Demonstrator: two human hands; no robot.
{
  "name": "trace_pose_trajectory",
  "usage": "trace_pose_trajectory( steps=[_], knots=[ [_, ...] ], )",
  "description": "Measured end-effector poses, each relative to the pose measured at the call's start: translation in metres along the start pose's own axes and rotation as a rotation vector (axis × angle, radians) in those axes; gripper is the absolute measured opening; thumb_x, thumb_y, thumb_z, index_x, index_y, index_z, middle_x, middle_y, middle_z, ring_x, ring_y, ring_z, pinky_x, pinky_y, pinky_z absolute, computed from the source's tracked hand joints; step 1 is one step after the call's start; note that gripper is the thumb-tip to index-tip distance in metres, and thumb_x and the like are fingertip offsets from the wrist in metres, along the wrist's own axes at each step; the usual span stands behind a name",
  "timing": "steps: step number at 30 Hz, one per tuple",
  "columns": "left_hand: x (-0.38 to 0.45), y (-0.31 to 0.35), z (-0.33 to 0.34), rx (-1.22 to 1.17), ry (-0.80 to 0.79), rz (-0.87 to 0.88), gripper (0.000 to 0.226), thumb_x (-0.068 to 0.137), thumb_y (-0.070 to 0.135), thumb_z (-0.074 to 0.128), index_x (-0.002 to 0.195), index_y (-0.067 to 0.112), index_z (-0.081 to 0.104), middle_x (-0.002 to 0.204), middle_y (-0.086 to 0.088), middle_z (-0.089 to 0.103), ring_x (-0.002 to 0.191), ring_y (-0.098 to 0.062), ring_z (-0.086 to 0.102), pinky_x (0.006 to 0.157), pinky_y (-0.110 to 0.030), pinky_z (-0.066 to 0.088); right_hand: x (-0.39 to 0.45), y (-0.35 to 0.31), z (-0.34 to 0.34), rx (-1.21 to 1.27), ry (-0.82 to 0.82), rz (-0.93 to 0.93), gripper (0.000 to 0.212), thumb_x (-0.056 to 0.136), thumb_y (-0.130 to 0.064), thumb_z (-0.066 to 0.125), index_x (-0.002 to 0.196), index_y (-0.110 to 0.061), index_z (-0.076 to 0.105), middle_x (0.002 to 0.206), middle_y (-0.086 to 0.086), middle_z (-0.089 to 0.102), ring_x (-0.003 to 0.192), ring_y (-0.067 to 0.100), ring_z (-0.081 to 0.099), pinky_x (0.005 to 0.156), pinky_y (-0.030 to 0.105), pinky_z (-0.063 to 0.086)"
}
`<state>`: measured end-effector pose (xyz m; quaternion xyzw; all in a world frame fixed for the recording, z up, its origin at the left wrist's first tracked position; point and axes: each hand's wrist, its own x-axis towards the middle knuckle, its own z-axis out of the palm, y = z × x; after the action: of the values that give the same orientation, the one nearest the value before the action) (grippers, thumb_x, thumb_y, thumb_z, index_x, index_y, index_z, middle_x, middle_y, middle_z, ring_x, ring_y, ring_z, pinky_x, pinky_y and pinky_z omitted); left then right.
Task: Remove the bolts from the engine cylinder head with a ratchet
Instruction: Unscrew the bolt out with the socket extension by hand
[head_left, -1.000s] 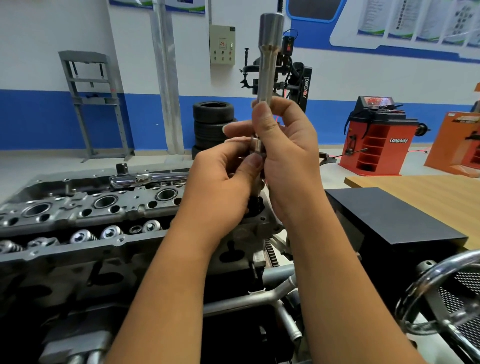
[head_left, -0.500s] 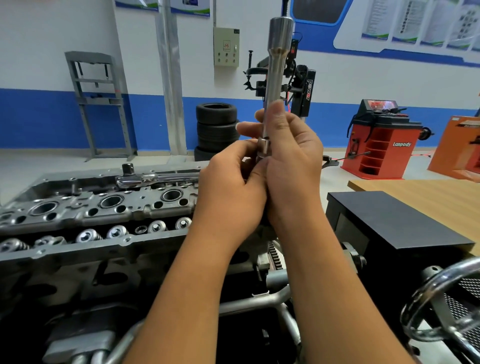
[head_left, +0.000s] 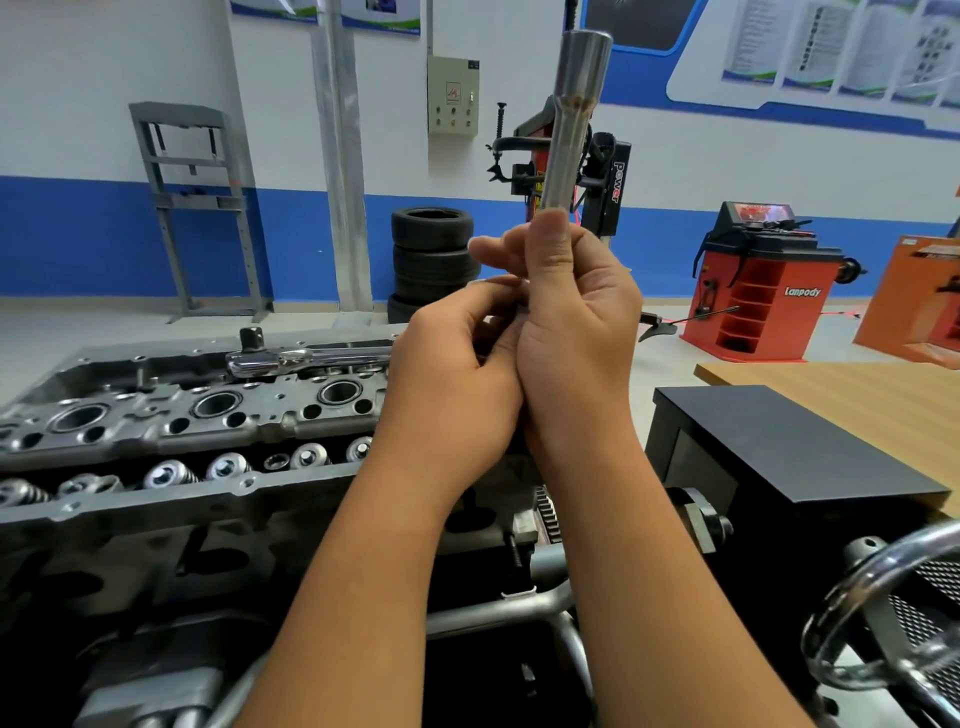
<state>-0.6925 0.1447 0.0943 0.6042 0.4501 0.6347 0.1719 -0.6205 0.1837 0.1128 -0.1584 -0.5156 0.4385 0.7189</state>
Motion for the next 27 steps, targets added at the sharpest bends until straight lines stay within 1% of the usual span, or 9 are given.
trace_pose_trajectory(
  steps=[2, 5, 7, 10, 13, 16, 20, 23, 27],
  knots=[
    [-0.0002, -0.0022, 0.0012, 0.002, 0.06, -0.009, 0.026, 0.096, 0.013, 0.072, 0.102, 0.038, 0.074, 0.086, 0.012, 0.079, 0.079, -0.007, 0.075, 0.074, -0.039, 0.065, -0.0008, -0.0011, -0.0004, 0.021, -0.02, 0.039, 0.035, 0.107, -0.034, 0.051, 0.092, -0.007, 0.068, 0.093, 0.02, 0.076, 0.085, 0.024, 0.074, 0.075, 0.045, 0.061],
    [-0.001, -0.0034, 0.0045, 0.072, 0.136, 0.038, 0.027, 0.09, 0.01, 0.077, 0.092, 0.038, 0.076, 0.081, 0.014, 0.078, 0.076, -0.002, 0.074, 0.07, -0.029, 0.062, -0.0019, -0.0024, -0.0015, 0.042, -0.029, 0.052, 0.025, 0.101, -0.036, 0.062, 0.098, -0.012, 0.063, 0.091, 0.02, 0.077, 0.078, 0.028, 0.073, 0.071, 0.042, 0.062],
    [-0.0012, -0.0024, 0.0053, 0.089, 0.124, 0.068, 0.022, 0.092, 0.011, 0.075, 0.096, 0.032, 0.078, 0.089, 0.015, 0.078, 0.085, 0.001, 0.073, 0.08, -0.028, 0.061, -0.0016, -0.0021, -0.0024, 0.064, -0.005, 0.043, 0.023, 0.098, -0.032, 0.067, 0.095, -0.012, 0.057, 0.088, 0.02, 0.077, 0.075, 0.032, 0.073, 0.074, 0.047, 0.063],
    [-0.0006, -0.0006, 0.0034, 0.075, 0.011, 0.057, 0.019, 0.102, 0.014, 0.063, 0.111, 0.021, 0.079, 0.101, 0.012, 0.078, 0.095, -0.005, 0.073, 0.088, -0.037, 0.061, 0.0006, -0.0006, -0.0032, 0.063, 0.019, 0.017, 0.024, 0.102, -0.031, 0.063, 0.09, -0.011, 0.056, 0.085, 0.019, 0.077, 0.071, 0.029, 0.071, 0.072, 0.043, 0.061],
    [-0.0013, 0.0007, 0.0013, 0.061, -0.046, 0.027, 0.024, 0.106, 0.013, 0.057, 0.117, 0.023, 0.075, 0.102, 0.01, 0.077, 0.096, -0.007, 0.072, 0.087, -0.041, 0.061, 0.001, 0.0006, -0.0017, 0.023, 0.013, -0.011, 0.03, 0.106, -0.032, 0.053, 0.087, -0.01, 0.06, 0.087, 0.025, 0.074, 0.077, 0.026, 0.073, 0.075, 0.04, 0.06],
    [-0.0027, 0.0004, 0.0009, 0.034, 0.005, 0.028, 0.024, 0.102, 0.01, 0.063, 0.108, 0.031, 0.075, 0.096, 0.012, 0.079, 0.091, -0.003, 0.074, 0.085, -0.037, 0.062, 0.0003, 0.0003, -0.0017, 0.055, 0.002, 0.006, 0.035, 0.107, -0.033, 0.051, 0.086, -0.008, 0.063, 0.093, 0.032, 0.071, 0.081, 0.027, 0.074, 0.078, 0.045, 0.061],
    [-0.0037, -0.002, 0.0042, 0.072, 0.095, 0.047, 0.025, 0.091, 0.009, 0.076, 0.101, 0.032, 0.076, 0.086, 0.013, 0.077, 0.079, -0.004, 0.074, 0.073, -0.033, 0.064, -0.0015, -0.0013, -0.0042, 0.102, 0.004, 0.052, 0.026, 0.097, -0.036, 0.068, 0.093, -0.012, 0.06, 0.089, 0.021, 0.077, 0.076, 0.033, 0.074, 0.069, 0.045, 0.062],
    [-0.0032, -0.0004, 0.0028, 0.074, 0.017, 0.046, 0.028, 0.095, 0.007, 0.071, 0.109, 0.031, 0.074, 0.095, 0.013, 0.078, 0.088, -0.004, 0.074, 0.081, -0.036, 0.064, -0.001, 0.0, -0.0049, 0.083, 0.024, 0.013, 0.024, 0.095, -0.033, 0.07, 0.089, -0.013, 0.059, 0.085, 0.018, 0.077, 0.075, 0.031, 0.074, 0.073, 0.048, 0.062],
    [-0.0043, 0.0052, -0.001, 0.014, -0.101, 0.002, 0.033, 0.106, 0.008, 0.055, 0.11, 0.038, 0.07, 0.101, 0.011, 0.077, 0.094, -0.009, 0.074, 0.086, -0.045, 0.063, 0.0014, 0.0015, -0.005, 0.05, 0.019, -0.019, 0.033, 0.103, -0.036, 0.058, 0.086, -0.009, 0.064, 0.082, 0.016, 0.075, 0.079, 0.028, 0.073, 0.078, 0.045, 0.061]
  ],
)
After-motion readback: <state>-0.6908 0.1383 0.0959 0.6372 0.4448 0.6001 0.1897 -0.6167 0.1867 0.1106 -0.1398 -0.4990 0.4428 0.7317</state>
